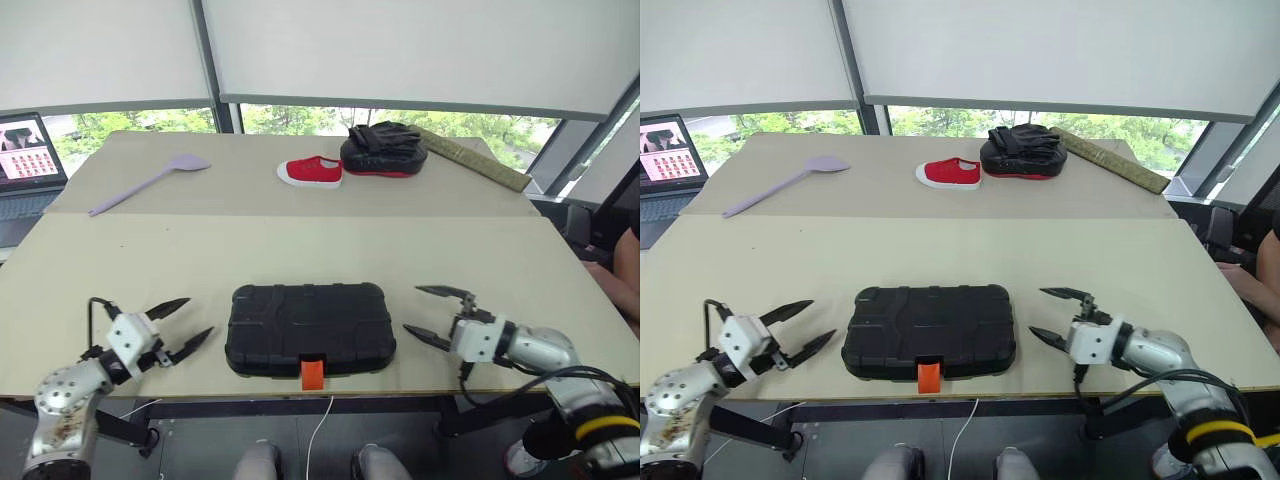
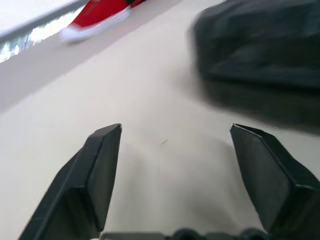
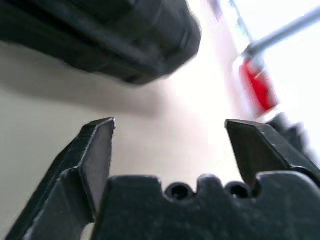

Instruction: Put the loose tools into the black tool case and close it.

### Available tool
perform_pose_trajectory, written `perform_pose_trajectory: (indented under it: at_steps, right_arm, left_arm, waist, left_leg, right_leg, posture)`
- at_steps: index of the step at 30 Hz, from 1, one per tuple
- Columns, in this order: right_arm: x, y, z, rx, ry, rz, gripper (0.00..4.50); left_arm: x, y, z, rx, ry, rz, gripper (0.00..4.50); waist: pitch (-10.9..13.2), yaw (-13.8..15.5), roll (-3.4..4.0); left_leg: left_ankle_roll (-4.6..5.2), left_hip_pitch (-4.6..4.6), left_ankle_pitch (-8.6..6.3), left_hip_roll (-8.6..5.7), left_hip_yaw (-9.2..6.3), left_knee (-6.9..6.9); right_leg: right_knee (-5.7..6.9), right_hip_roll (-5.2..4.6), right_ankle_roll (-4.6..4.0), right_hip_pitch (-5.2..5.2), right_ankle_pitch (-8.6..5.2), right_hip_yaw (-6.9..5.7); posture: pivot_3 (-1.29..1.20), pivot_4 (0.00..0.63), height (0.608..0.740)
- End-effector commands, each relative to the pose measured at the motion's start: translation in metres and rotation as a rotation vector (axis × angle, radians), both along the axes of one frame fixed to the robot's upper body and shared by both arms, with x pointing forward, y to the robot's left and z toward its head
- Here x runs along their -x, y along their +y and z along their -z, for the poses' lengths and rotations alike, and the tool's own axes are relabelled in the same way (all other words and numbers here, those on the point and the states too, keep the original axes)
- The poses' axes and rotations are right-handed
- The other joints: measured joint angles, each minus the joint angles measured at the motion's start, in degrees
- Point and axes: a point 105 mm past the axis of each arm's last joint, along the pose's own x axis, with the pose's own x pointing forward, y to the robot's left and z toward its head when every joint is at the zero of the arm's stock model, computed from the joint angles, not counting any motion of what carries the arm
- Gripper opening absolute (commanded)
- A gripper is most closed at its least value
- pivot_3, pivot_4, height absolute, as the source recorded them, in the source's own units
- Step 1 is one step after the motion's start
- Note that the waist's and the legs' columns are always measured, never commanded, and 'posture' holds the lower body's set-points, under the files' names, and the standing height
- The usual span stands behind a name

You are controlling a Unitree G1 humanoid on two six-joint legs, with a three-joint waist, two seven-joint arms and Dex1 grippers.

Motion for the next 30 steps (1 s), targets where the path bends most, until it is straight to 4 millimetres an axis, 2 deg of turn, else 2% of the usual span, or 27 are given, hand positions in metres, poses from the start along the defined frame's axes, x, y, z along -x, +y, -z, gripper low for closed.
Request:
perform_pose_trajectory:
  at_steps: [1,3,7,8,9,13,19,22,26,30]
  right_arm:
    - [0.026,0.011,-0.018,-0.065,0.214,-0.111,2.54]
    - [0.037,0.016,-0.015,-0.053,0.295,-0.143,1.87]
    - [0.053,0.047,-0.012,-0.125,0.465,-0.196,0.61]
    - [0.057,0.053,-0.011,-0.117,0.496,-0.216,0.24]
    - [0.062,0.059,-0.008,-0.098,0.53,-0.244,0.07]
    - [0.053,0.076,-0.002,-0.065,0.579,-0.226,0.07]
    - [0.032,0.09,0.007,-0.018,0.542,-0.203,0.07]
    - [0.003,0.1,-0.001,-0.053,0.418,-0.163,0.07]
    - [-0.022,0.103,-0.006,-0.069,0.342,-0.123,0.07]
    - [-0.044,0.104,-0.01,-0.101,0.307,-0.078,0.07]
  left_arm:
    - [-0.027,-0.005,-0.022,0.024,-0.012,0.046,2.14]
    - [-0.041,-0.012,-0.028,0.026,-0.016,0.074,1.49]
    - [-0.077,-0.045,-0.042,-0.01,-0.021,0.174,0.25]
    - [-0.083,-0.052,-0.042,-0.015,-0.012,0.196,0.01]
    - [-0.088,-0.059,-0.042,-0.026,-0.009,0.217,0.0]
    - [-0.096,-0.075,-0.031,-0.094,0.088,0.304,0.0]
    - [-0.095,-0.078,-0.023,-0.136,0.183,0.369,0.0]
    - [-0.085,-0.07,-0.011,-0.137,0.257,0.392,0.0]
    - [-0.071,-0.065,-0.004,-0.088,0.296,0.414,0.0]
    - [-0.061,-0.061,0.0,-0.048,0.292,0.38,0.0]
  waist:
    - [0.03,0.38,0.03]
    - [0.01,0.58,-0.01]
    - [0.0,0.84,-0.11]
    - [0.0,0.86,-0.1]
    - [0.0,0.87,-0.11]
    - [-0.01,0.36,-0.2]
    - [0.03,0.22,-0.27]
    - [0.04,0.09,-0.29]
    - [0.05,-0.53,-0.3]
    - [0.05,-0.51,-0.3]
  left_leg:
    - [0.0,0.13,0.0,0.0,0.01,0.0]
    - [-0.01,0.24,0.0,0.03,0.03,0.0]
    - [-0.04,0.27,0.01,0.03,0.05,0.01]
    - [-0.04,0.24,0.02,0.03,0.05,0.02]
    - [-0.04,0.2,0.03,0.01,0.05,0.03]
    - [0.03,0.08,-0.03,-0.02,0.06,0.09]
    - [0.1,-0.27,-0.08,0.0,-0.07,0.08]
    - [0.09,-0.32,-0.07,0.01,-0.08,0.16]
    - [0.01,-0.35,0.02,0.04,-0.08,0.21]
    - [0.0,-0.4,0.01,0.04,-0.08,0.18]
  right_leg:
    - [-0.01,-0.01,-0.02,0.11,-0.03,-0.01]
    - [-0.04,-0.01,-0.1,0.16,-0.18,-0.04]
    - [-0.05,0.02,-0.02,0.14,-0.26,-0.07]
    - [-0.04,0.04,0.01,0.12,-0.24,-0.07]
    - [-0.04,0.03,0.17,0.1,-0.14,-0.05]
    - [-0.11,0.09,0.19,0.06,-0.02,0.01]
    - [-0.06,0.22,0.05,-0.25,0.0,-0.04]
    - [-0.02,0.23,0.07,-0.3,-0.01,-0.04]
    - [0.06,0.24,0.29,-0.41,-0.03,0.01]
    - [0.06,0.23,0.03,-0.44,0.11,0.01]
  posture:
    - [0.0,0.15,0.74]
    - [0.0,0.15,0.74]
    - [0.0,0.15,0.74]
    - [0.0,0.15,0.74]
    - [0.0,0.15,0.74]
    - [0.0,0.15,0.74]
    - [0.0,0.15,0.74]
    - [0.0,0.15,0.74]
    - [0.0,0.15,0.74]
    - [0.0,0.15,0.74]
